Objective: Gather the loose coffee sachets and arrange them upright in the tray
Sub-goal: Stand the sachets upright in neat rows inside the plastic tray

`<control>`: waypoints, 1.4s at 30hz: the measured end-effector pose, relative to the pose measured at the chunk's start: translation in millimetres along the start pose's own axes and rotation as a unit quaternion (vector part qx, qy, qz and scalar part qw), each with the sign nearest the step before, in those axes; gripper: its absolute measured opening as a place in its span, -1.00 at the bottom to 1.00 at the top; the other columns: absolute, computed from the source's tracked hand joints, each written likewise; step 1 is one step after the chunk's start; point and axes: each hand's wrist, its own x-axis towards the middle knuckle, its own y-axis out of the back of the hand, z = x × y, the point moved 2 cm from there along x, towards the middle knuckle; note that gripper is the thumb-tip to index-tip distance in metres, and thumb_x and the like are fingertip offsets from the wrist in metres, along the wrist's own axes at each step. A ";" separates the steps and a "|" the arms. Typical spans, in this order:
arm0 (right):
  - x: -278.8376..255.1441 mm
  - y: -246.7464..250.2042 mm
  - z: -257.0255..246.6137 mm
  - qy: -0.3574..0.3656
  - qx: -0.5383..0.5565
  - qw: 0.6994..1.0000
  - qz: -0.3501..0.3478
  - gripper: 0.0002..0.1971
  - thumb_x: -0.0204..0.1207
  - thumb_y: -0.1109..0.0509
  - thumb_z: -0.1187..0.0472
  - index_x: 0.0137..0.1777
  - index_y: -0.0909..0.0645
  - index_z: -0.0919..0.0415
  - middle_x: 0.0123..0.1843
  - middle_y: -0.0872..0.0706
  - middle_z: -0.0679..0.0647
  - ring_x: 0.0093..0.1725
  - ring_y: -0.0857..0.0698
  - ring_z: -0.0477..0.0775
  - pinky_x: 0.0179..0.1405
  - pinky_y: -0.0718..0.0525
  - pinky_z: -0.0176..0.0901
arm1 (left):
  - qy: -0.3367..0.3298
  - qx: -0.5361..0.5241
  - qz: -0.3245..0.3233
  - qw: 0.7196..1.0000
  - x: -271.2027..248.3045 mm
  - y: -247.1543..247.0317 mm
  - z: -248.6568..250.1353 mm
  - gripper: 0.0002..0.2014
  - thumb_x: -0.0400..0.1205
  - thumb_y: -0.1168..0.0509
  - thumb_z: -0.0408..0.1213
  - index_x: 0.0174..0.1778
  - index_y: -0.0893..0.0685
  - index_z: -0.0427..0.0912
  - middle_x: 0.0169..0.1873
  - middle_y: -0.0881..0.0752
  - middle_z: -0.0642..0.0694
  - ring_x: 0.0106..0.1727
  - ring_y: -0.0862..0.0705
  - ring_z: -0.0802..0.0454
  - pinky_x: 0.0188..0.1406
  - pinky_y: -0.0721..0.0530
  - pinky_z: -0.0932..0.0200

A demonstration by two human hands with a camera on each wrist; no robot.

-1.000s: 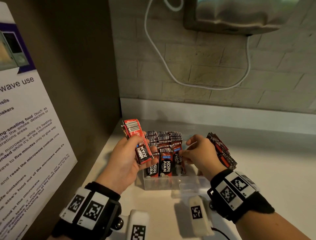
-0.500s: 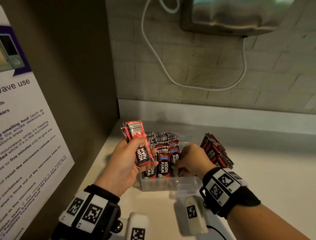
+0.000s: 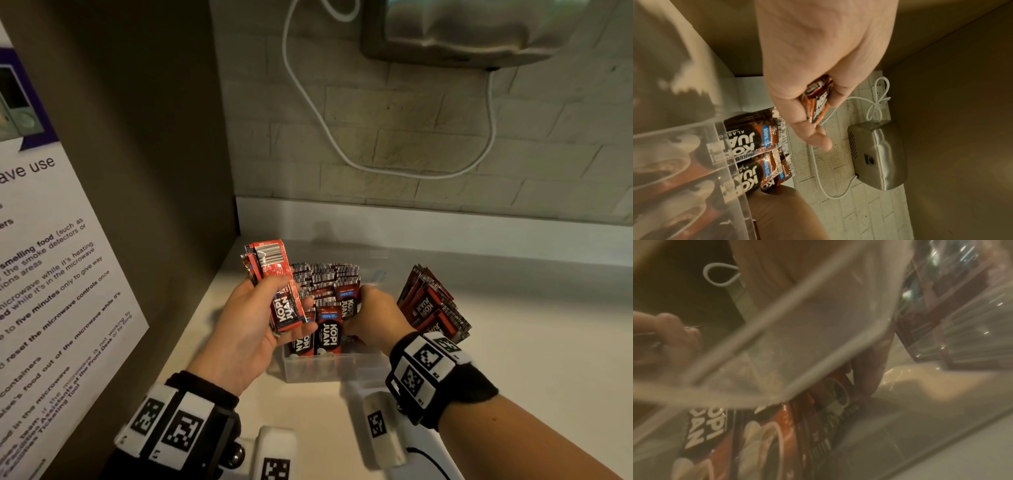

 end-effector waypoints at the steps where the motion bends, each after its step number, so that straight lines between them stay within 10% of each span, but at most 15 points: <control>1: -0.1 0.0 -0.3 0.004 -0.001 1.000 0.001 -0.62 0.36 -0.57 0.19 0.17 -0.61 0.18 0.10 -0.75 0.09 0.07 -0.71 0.09 0.03 -0.65 -0.15 | 0.000 0.000 0.000 1.000 0.2 0.0 0.1 -0.92 0.71 -0.22 -0.32 0.04 -0.60 -0.09 -0.06 -0.74 -0.20 -0.18 -0.75 -0.08 -0.45 -0.77 0.03; 8: 5.8 -1.9 -0.8 0.018 -0.044 0.999 0.007 -0.81 0.44 -0.49 0.22 0.05 -0.65 0.13 0.03 -0.76 0.07 -0.18 -0.58 -0.02 -0.18 -0.49 -0.25 | -0.002 -0.002 0.001 1.000 1.5 1.1 0.0 -0.92 0.70 -0.22 -0.34 0.04 -0.60 -0.10 -0.07 -0.74 -0.20 -0.21 -0.76 -0.07 -0.48 -0.75 0.03; 26: -0.2 7.4 2.3 -0.034 0.022 0.999 0.012 -0.50 0.31 -0.60 0.24 0.22 -0.51 0.23 0.04 -0.72 0.15 -0.04 -0.76 0.17 -0.02 -0.78 0.05 | 0.019 -0.011 -0.007 1.000 2.1 2.8 -0.6 -0.84 0.69 -0.17 -0.41 0.11 -0.59 -0.14 -0.12 -0.73 -0.21 -0.22 -0.77 -0.07 -0.50 -0.74 0.03; 37: -11.8 18.5 -2.9 -0.019 -0.014 0.999 0.025 -0.35 0.29 -0.63 0.21 0.36 -0.47 0.23 0.21 -0.69 0.13 0.12 -0.69 0.11 -0.04 -0.63 -0.19 | 0.011 0.012 -0.036 0.999 1.7 1.8 -1.4 -0.86 0.68 -0.23 -0.42 0.09 -0.64 -0.19 -0.18 -0.80 -0.21 -0.26 -0.81 -0.05 -0.49 -0.76 0.03; 42: -31.2 45.2 -23.2 0.045 0.248 0.960 0.121 -0.82 0.49 -0.45 0.28 0.07 -0.60 0.16 -0.06 -0.75 0.13 -0.32 -0.68 -0.02 -0.45 -0.60 -0.30 | 0.002 0.081 -0.070 0.994 0.8 2.3 -4.5 -0.79 0.57 -0.39 -0.34 0.12 -0.70 -0.20 -0.13 -0.82 -0.23 -0.22 -0.81 -0.06 -0.57 -0.70 0.15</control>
